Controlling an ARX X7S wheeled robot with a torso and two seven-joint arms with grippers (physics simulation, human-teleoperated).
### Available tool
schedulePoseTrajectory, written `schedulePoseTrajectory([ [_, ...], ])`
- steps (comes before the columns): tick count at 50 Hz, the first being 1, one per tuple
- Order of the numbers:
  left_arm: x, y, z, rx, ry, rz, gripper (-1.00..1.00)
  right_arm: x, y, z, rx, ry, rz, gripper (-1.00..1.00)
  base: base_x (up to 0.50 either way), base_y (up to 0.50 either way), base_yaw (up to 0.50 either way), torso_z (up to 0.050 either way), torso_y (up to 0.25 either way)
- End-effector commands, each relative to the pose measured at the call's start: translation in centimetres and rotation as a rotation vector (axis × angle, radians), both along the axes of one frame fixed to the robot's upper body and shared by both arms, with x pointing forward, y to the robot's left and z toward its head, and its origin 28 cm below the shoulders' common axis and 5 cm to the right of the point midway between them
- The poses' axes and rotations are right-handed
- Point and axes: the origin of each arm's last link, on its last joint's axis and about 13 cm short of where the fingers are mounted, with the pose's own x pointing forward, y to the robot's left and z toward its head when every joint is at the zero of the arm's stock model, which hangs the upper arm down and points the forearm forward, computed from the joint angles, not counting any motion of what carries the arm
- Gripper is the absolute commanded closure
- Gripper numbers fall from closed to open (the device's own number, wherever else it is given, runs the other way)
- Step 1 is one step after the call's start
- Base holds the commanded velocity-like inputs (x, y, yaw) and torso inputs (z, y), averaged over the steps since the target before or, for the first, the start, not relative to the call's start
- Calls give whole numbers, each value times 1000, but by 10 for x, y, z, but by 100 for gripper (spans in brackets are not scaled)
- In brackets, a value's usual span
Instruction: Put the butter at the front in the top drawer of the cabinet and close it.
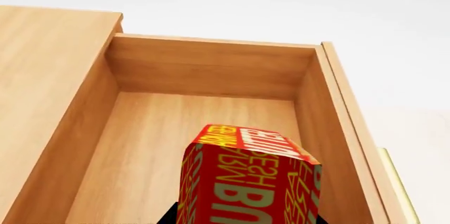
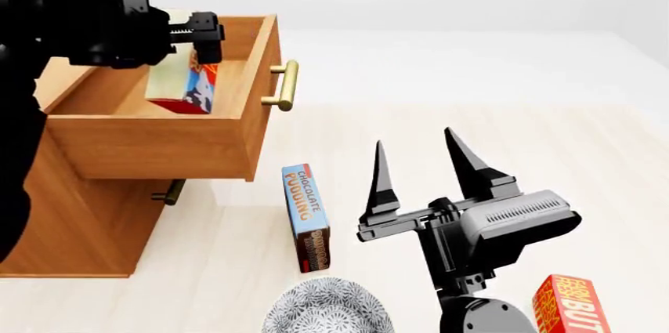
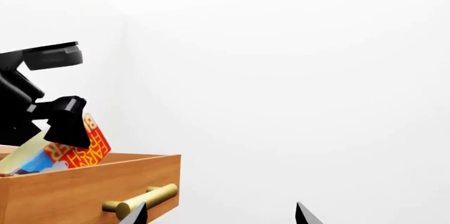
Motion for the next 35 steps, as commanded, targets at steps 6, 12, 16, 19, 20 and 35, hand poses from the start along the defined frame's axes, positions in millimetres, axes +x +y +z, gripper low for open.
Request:
schedulePoseTrajectory([
  [6,1,-3,3,-4,-18,-6,100,0,0,-1,1,1,0,-100,0,0,0,0,2],
  [12,2,-3,0,-1,-11,-6,100,0,0,-1,1,1,0,-100,0,0,0,0,2],
  [16,2,-3,-1,0,-8,-9,100,0,0,-1,2,2,0,-100,0,0,0,3,0],
  [19,2,-4,0,2,-8,-14,100,0,0,-1,3,2,0,-100,0,0,0,0,0],
  [20,1,-4,0,3,-8,-15,100,-1,-1,-1,3,2,0,-100,0,0,0,0,0],
  [35,0,-3,1,2,-10,-17,-100,0,0,-1,5,3,1,-100,0,0,0,0,1],
])
